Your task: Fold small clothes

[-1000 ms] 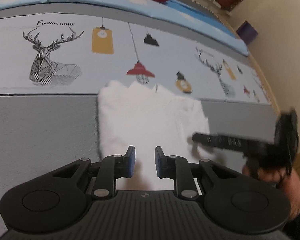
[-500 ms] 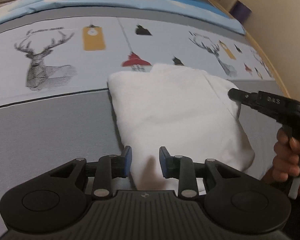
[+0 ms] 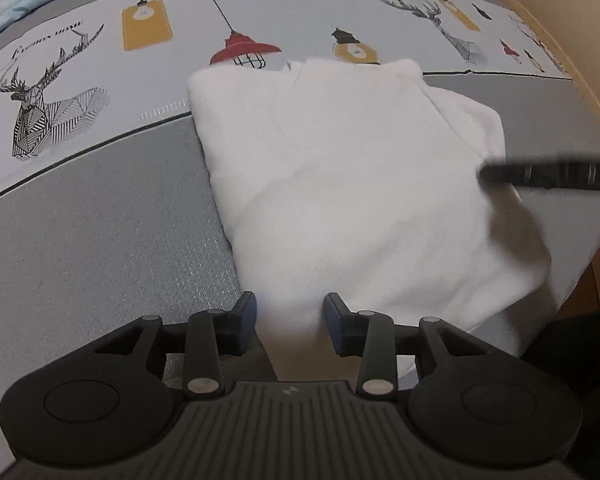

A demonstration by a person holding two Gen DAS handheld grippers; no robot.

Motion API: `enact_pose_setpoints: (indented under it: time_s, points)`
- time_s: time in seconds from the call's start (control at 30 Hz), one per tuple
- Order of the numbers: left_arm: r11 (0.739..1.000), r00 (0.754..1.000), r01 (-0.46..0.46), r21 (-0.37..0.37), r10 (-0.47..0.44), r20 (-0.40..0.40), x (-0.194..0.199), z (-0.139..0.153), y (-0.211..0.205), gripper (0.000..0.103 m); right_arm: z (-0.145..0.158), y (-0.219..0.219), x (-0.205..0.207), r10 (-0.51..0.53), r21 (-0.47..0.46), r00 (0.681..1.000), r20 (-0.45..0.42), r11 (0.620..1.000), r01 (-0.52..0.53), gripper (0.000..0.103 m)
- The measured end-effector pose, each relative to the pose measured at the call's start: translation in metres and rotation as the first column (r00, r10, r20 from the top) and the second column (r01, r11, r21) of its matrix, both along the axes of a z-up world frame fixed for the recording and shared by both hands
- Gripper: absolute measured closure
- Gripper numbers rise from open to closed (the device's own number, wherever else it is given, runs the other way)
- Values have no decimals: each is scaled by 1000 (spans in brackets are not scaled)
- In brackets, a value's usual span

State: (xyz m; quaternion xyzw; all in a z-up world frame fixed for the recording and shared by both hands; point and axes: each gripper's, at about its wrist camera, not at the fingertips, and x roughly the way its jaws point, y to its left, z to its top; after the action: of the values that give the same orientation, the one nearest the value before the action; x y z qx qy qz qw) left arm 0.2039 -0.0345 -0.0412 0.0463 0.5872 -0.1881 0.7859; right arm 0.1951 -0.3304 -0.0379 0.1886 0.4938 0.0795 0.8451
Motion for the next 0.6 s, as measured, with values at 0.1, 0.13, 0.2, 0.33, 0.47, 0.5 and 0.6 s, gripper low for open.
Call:
enact_pose_setpoints:
  time_s: [0.1,0.13,0.2,0.33,0.47,0.5,0.6]
  points:
    - [999,1000,-26,-36,25,-3,4,2,5,60,-14,12,-3,105,-62,990,-94,992,-111,50]
    - [999,1000,-26,-27,26,-13,4,-2,5,57,-21,15,-2,118,-96,985,-130,987,-131,47]
    - [1000,1000,-4,29,4,-29,3,-12,-1,52,-30,12,-3,111,-129,979,-172,982,-134,33]
    - [999,1000,22,45,-21,-20,3,-11,-9,50,-27,5,-4,102,-102,982,-160,988,-119,34]
    - [990,991,-134,-38,134,21,18,-1,6,38,-15,10,-3,84,-74,994,-73,993,-89,37]
    - [984,984,-174,-47,175,26,22,0,9,32,-14,9,-1,61,-57,996,-58,996,-64,37]
    - [965,966,-257,-57,258,2,32,-6,15,31,-15,7,8,-38,-46,998,-47,998,36,36]
